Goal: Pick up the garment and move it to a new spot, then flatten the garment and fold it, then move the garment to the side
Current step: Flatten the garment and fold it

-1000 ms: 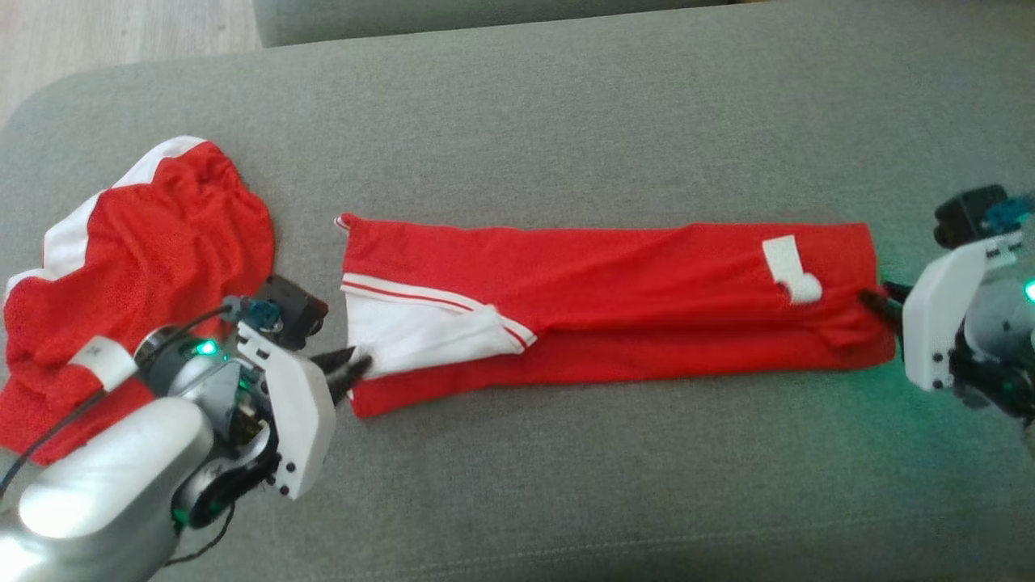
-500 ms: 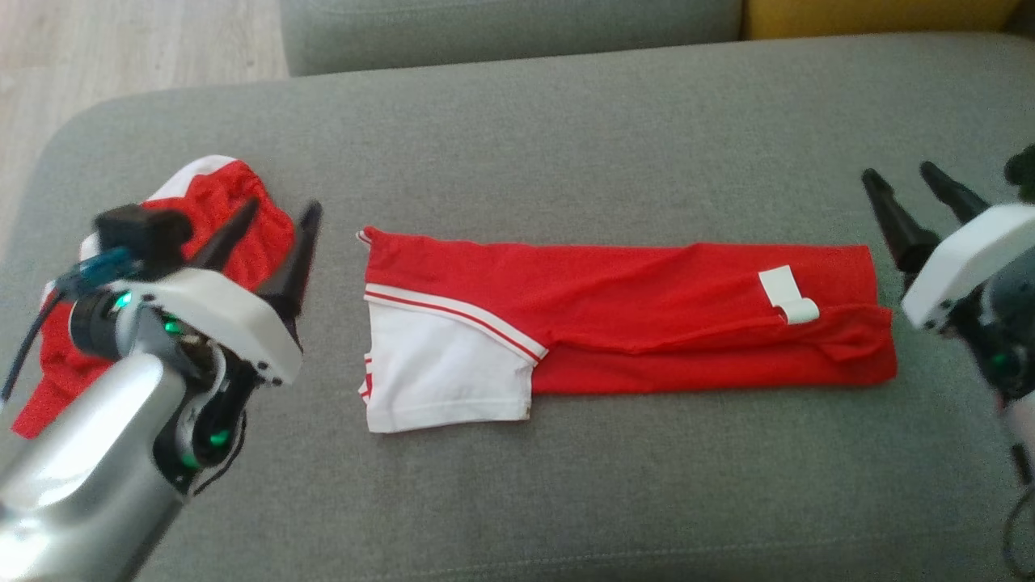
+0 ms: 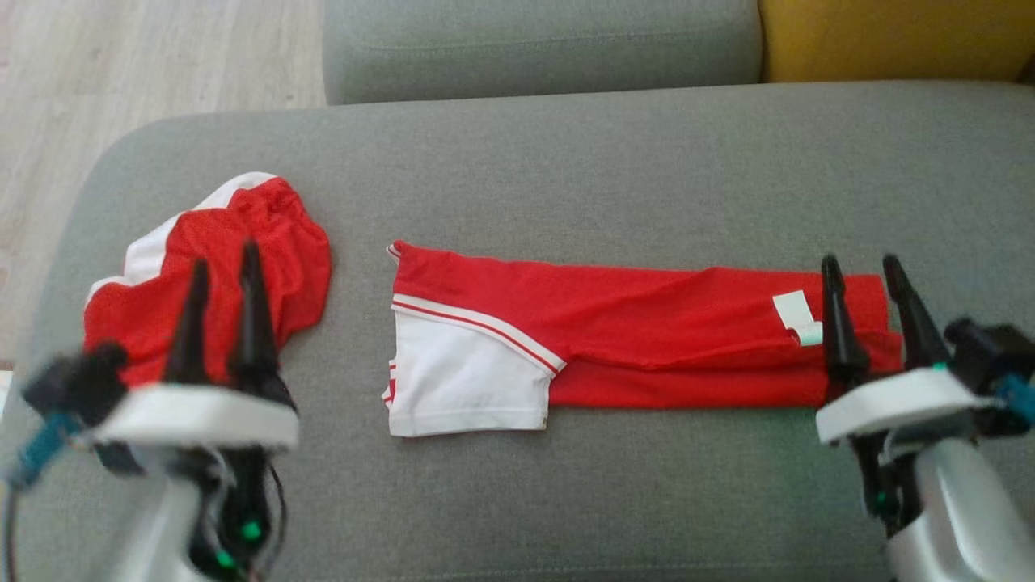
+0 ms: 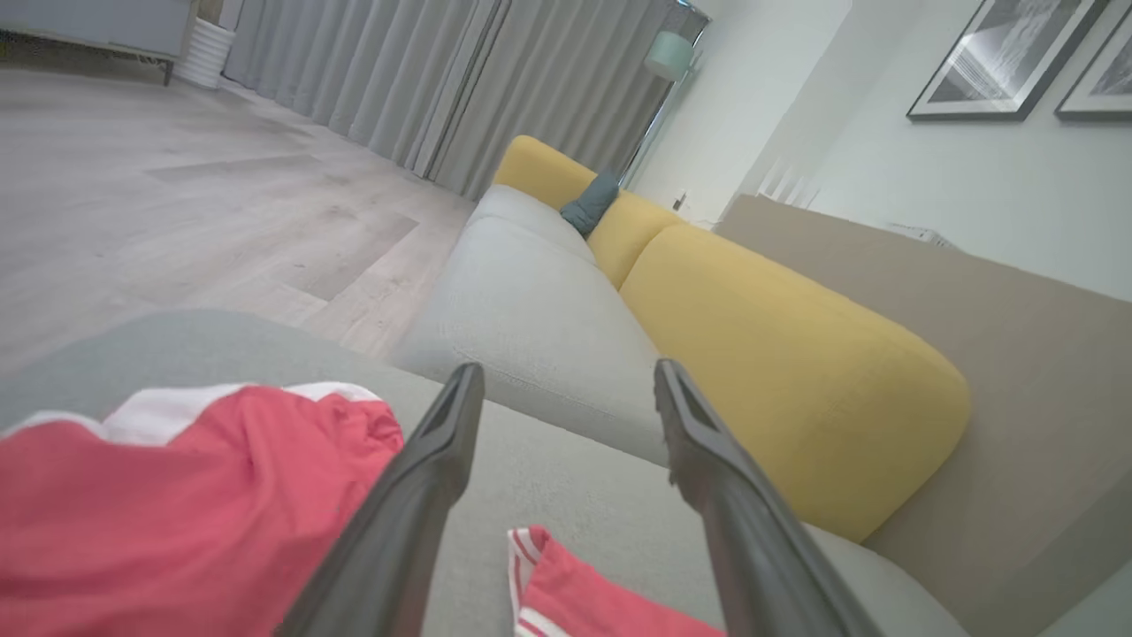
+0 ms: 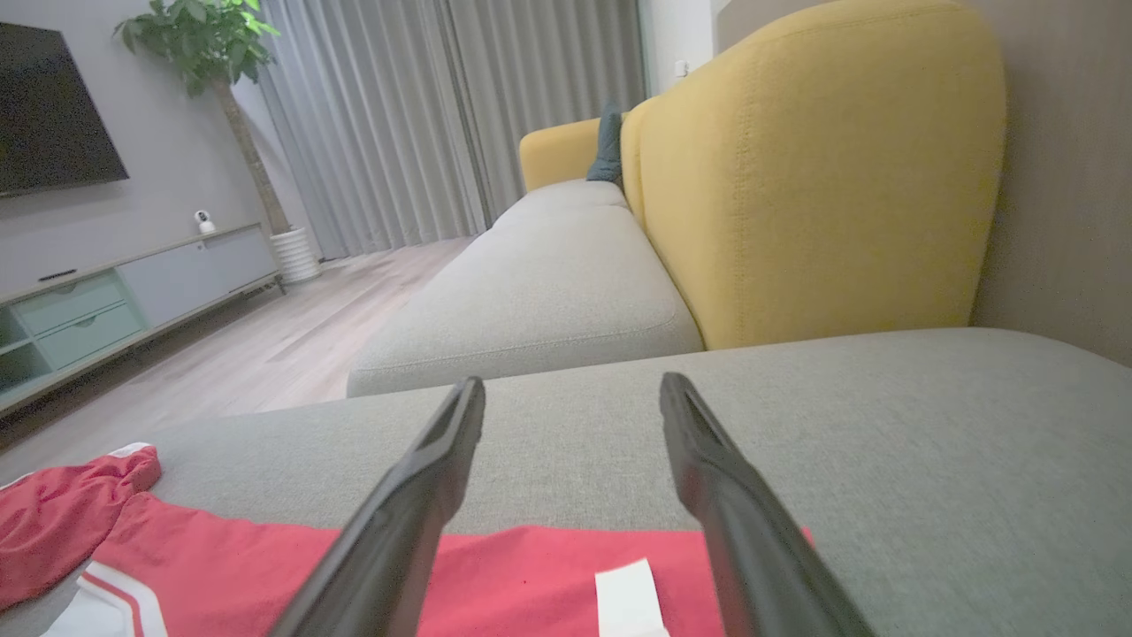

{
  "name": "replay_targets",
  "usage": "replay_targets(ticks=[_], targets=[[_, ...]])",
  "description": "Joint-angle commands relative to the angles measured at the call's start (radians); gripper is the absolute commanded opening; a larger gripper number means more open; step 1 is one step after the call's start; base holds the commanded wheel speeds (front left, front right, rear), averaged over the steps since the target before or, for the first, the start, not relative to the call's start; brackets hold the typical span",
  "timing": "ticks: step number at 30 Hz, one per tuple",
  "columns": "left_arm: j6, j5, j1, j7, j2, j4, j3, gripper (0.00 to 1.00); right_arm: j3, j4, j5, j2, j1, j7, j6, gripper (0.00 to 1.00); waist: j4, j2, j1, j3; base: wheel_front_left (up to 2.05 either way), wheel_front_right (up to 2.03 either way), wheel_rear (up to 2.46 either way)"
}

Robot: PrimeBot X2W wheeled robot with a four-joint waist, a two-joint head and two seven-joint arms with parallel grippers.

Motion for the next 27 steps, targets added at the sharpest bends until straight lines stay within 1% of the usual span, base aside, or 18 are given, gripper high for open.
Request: replay_targets(ticks=[1,4,6,9,11,12,17,19,22,24,27], targets=[[-0.040,0.054,0.010,-0.006,-0.030,-0.039,0.076,1.00,-0.004,-0.034,-0.030,0.018,0.000,-0.035,-0.001,1.00,0.007,-0.0001,0.0000,-0.011,0.00,0.00,0.00],[-0.100,0.137,0.086,-0.006,-0.109,-0.032,0.126,1.00,-0.033,-0.034,-0.055,0.054,0.031,-0.059,-0.001,1.00,0.008,-0.0001,0.0000,-0.017,0.00,0.00,0.00],[-0.132,0.174,0.116,-0.006,-0.146,-0.016,0.152,1.00,-0.044,-0.027,-0.072,0.067,0.044,-0.064,-0.001,1.00,0.008,-0.0001,0.0000,-0.018,0.00,0.00,0.00],[-0.175,0.215,0.128,-0.006,-0.176,0.003,0.181,1.00,-0.075,-0.011,-0.090,0.079,0.046,-0.058,-0.001,1.00,0.011,-0.0001,0.0000,-0.008,0.00,0.00,0.00],[-0.199,0.236,0.120,-0.006,-0.187,0.016,0.186,1.00,-0.121,0.005,-0.096,0.084,0.035,-0.047,-0.001,1.00,0.014,-0.0001,0.0000,0.007,0.00,0.00,0.00],[-0.199,0.236,0.120,-0.006,-0.187,0.016,0.186,1.00,-0.121,0.005,-0.096,0.084,0.035,-0.047,-0.001,1.00,0.014,-0.0001,0.0000,0.007,0.00,0.00,0.00],[-0.232,0.265,0.085,-0.006,-0.204,0.038,0.201,1.00,-0.267,0.090,-0.129,0.091,-0.017,0.030,-0.001,1.00,0.022,-0.0001,0.0000,0.047,0.00,0.00,0.00],[-0.241,0.271,0.075,-0.006,-0.208,0.046,0.200,1.00,-0.305,0.138,-0.105,0.091,-0.045,0.054,-0.001,1.00,0.026,-0.0001,0.0000,0.062,0.00,0.00,0.00],[-0.250,0.269,0.064,-0.006,-0.212,0.060,0.194,1.00,-0.338,0.205,-0.056,0.091,-0.092,0.074,-0.001,1.00,0.031,-0.0001,0.0000,0.085,0.00,0.00,0.00],[-0.255,0.254,0.056,-0.006,-0.214,0.063,0.197,1.00,-0.344,0.244,-0.066,0.091,-0.115,0.087,-0.001,1.00,0.033,-0.0001,0.0000,0.100,0.00,0.00,0.00],[-0.259,0.256,0.044,-0.006,-0.216,0.065,0.194,1.00,-0.386,0.303,-0.105,0.092,-0.145,0.102,-0.001,1.00,0.038,-0.0001,0.0000,0.117,0.00,0.00,0.00]])
